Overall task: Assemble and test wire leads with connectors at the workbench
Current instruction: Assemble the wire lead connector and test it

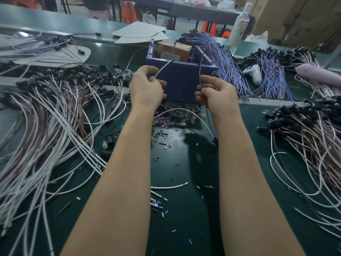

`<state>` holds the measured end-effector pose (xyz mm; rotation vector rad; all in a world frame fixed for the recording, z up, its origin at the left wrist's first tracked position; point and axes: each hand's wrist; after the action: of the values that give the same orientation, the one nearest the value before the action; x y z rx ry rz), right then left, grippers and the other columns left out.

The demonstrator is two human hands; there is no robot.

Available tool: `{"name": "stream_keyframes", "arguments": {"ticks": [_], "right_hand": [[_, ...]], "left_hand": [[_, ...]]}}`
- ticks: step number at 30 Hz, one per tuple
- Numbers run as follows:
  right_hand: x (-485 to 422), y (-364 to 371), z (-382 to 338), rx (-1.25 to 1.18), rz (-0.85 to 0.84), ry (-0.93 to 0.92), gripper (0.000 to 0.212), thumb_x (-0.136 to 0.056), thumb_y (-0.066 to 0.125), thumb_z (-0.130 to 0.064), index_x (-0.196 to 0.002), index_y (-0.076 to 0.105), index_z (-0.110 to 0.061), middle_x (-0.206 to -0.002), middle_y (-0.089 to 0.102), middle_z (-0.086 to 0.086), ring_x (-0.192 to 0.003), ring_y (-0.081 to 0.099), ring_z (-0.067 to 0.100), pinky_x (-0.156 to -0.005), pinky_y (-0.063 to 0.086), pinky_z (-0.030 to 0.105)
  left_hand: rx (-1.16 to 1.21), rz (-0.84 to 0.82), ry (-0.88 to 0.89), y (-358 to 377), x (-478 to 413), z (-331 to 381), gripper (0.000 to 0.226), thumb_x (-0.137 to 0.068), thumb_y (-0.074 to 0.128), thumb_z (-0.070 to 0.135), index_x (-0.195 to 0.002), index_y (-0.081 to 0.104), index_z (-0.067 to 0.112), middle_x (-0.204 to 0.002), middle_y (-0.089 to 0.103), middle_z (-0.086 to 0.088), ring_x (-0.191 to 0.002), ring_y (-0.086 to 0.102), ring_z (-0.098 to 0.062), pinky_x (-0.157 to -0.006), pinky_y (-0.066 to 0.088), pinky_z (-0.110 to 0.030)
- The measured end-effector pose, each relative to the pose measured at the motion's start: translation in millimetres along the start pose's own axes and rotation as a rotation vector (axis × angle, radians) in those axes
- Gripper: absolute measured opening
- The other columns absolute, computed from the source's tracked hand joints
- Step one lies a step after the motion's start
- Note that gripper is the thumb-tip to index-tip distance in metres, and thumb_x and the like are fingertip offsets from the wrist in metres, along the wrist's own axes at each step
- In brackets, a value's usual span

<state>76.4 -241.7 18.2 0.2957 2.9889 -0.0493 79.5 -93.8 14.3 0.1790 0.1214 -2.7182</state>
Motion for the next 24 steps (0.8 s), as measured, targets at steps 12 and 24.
{"name": "stream_keyframes", "arguments": {"ticks": [12, 24], "right_hand": [[-0.6, -30.8, -9.9, 0.797, -0.009, 0.072, 0.021, -0.087, 0.056, -0.007, -0.102, 0.071, -0.012, -0.097, 0.069, 0.009, -0.094, 0.065, 0.026, -0.089, 0.053, 0.037], [43.7, -54.1, -11.2, 1.322, -0.542, 0.309, 0.013, -0.082, 0.072, -0.022, -0.092, 0.07, -0.013, -0.082, 0.062, 0.002, -0.076, 0.058, 0.019, -0.064, 0.041, 0.023]], "left_hand": [[-0.348, 0.033, 0.121, -4.2, 14.5, 3.4, 0.023, -0.095, 0.039, 0.007, -0.106, 0.057, 0.017, -0.094, 0.07, -0.004, -0.083, 0.064, -0.014, -0.081, 0.051, -0.032], [-0.573, 0.166, 0.521, 2.9, 46.8, 27.8, 0.033, -0.092, 0.051, 0.015, -0.124, 0.056, 0.014, -0.135, 0.048, -0.006, -0.128, 0.041, -0.024, -0.108, 0.031, -0.033]]}}
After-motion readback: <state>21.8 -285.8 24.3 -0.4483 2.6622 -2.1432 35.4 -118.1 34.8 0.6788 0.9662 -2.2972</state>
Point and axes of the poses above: each hand's wrist, its own x-axis away from the middle knuckle, its own y-axis out of the palm, z = x × y
